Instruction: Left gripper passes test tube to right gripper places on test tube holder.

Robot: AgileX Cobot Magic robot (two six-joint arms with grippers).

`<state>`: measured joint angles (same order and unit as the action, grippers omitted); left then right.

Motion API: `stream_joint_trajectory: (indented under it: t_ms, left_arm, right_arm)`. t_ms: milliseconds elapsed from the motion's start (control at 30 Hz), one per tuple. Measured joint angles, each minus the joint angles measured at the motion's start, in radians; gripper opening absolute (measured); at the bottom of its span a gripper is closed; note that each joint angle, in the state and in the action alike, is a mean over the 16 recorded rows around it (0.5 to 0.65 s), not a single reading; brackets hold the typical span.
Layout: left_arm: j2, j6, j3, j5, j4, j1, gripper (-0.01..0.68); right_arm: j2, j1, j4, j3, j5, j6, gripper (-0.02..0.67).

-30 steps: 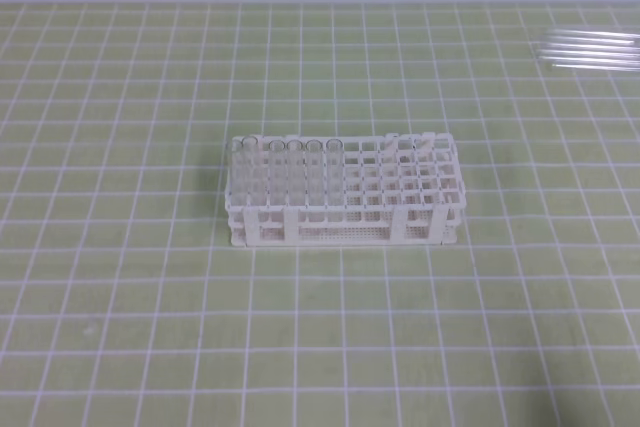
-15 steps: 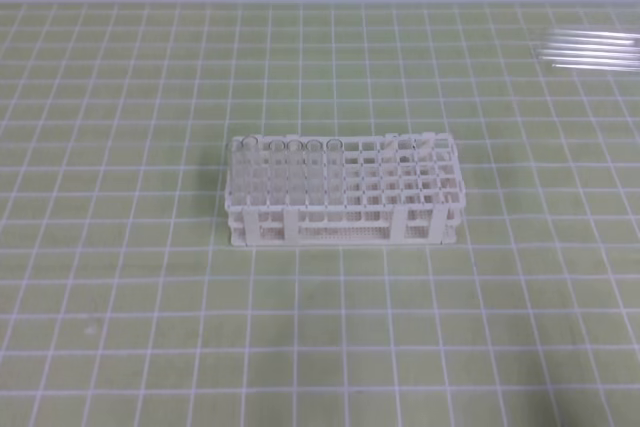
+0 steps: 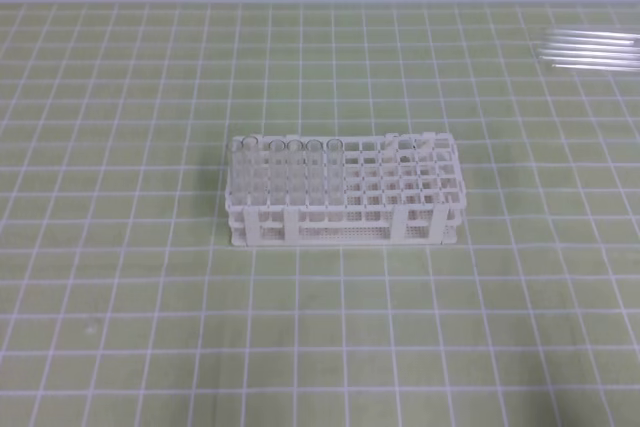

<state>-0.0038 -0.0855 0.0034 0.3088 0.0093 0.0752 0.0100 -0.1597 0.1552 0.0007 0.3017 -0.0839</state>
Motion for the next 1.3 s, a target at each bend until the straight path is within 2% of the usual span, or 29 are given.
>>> stream_joint_trajectory:
  t_ms: [333,1300]
  left_arm:
    - [0.0,-0.088,0.0,0.016,-0.052,-0.002,-0.001]
    - [-0.006,-0.089,0.002,0.013,-0.053,-0.002,-0.001]
  right_arm:
    - [0.0,0.0,0.0,0.0,0.0,0.0,-0.018]
    - [0.0,0.0,0.0,0.0,0.0,0.0,-0.018]
